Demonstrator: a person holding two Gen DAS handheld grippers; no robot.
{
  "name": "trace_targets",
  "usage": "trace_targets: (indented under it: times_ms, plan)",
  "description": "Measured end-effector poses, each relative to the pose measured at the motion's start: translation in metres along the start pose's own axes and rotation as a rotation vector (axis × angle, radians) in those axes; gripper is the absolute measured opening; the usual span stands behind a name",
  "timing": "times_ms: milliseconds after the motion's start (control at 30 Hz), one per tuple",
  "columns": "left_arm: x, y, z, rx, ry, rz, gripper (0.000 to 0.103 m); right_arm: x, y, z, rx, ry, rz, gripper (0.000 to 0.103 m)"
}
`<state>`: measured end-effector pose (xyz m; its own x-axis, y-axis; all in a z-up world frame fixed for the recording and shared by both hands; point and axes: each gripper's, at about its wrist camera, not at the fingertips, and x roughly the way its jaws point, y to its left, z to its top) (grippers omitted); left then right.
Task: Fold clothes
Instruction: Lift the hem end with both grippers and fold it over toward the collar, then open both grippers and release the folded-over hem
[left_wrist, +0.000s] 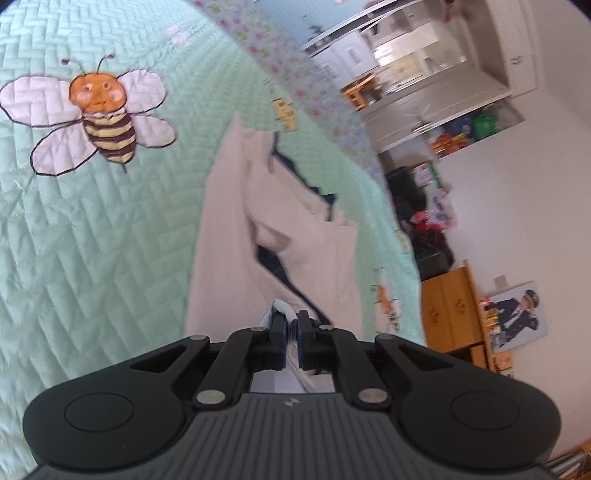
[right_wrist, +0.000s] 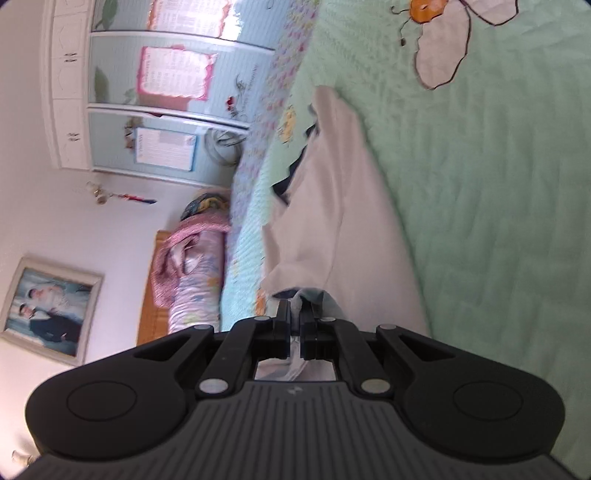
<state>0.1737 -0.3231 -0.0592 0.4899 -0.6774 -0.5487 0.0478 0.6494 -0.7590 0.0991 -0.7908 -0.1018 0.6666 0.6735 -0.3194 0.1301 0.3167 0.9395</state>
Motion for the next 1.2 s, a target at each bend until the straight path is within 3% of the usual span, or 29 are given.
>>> trace_targets:
  times_ms: [100, 167, 233, 333, 433, 533, 667, 800, 900, 967, 1033, 1133, 1200]
  plan:
    - [0.012, 0.012, 0.010, -0.019, 0.008, 0.091, 0.007, 0.014, -0.015, 0.013, 0.049, -0.002, -0.066, 0.014]
    - [0.006, 0.014, 0.014, -0.033, -0.032, 0.076, 0.017, 0.014, -0.019, 0.015, 0.073, -0.004, -0.055, 0.033]
    - [-0.001, 0.016, 0.016, -0.047, -0.071, 0.058, 0.042, 0.011, -0.019, 0.015, 0.074, -0.015, -0.021, 0.036]
    - [-0.020, 0.015, 0.015, -0.083, -0.133, 0.000, 0.054, 0.000, -0.014, 0.012, 0.062, -0.051, 0.018, 0.037]
    - [-0.032, 0.008, 0.005, -0.080, -0.132, -0.053, 0.055, -0.007, -0.006, 0.007, 0.033, -0.064, 0.041, 0.037]
    - [-0.017, -0.009, -0.011, 0.001, -0.007, -0.070, 0.058, -0.007, 0.008, -0.001, -0.036, -0.012, 0.087, 0.037]
    - [0.005, -0.023, -0.026, 0.048, 0.075, -0.094, 0.058, 0.027, 0.030, -0.018, -0.201, 0.120, -0.020, 0.037]
    - [0.029, -0.028, -0.027, 0.045, 0.124, -0.129, 0.058, 0.058, 0.031, -0.019, -0.183, 0.205, 0.019, 0.037]
    - [0.056, -0.022, -0.019, 0.072, 0.109, -0.058, 0.058, 0.076, 0.024, -0.011, -0.144, 0.209, 0.013, 0.037]
    - [0.070, -0.013, -0.012, 0.071, 0.089, -0.011, 0.050, 0.087, 0.008, 0.000, -0.093, 0.187, -0.037, 0.027]
    - [0.066, -0.007, -0.007, 0.009, 0.040, -0.065, 0.052, 0.086, -0.005, 0.008, -0.030, 0.148, -0.027, 0.016]
    - [0.051, -0.004, -0.007, -0.040, -0.008, -0.145, 0.056, 0.074, -0.015, 0.012, 0.041, 0.104, 0.031, 0.018]
    - [0.037, -0.003, -0.012, -0.049, -0.024, -0.150, 0.056, 0.066, -0.015, 0.010, 0.038, 0.091, 0.042, 0.023]
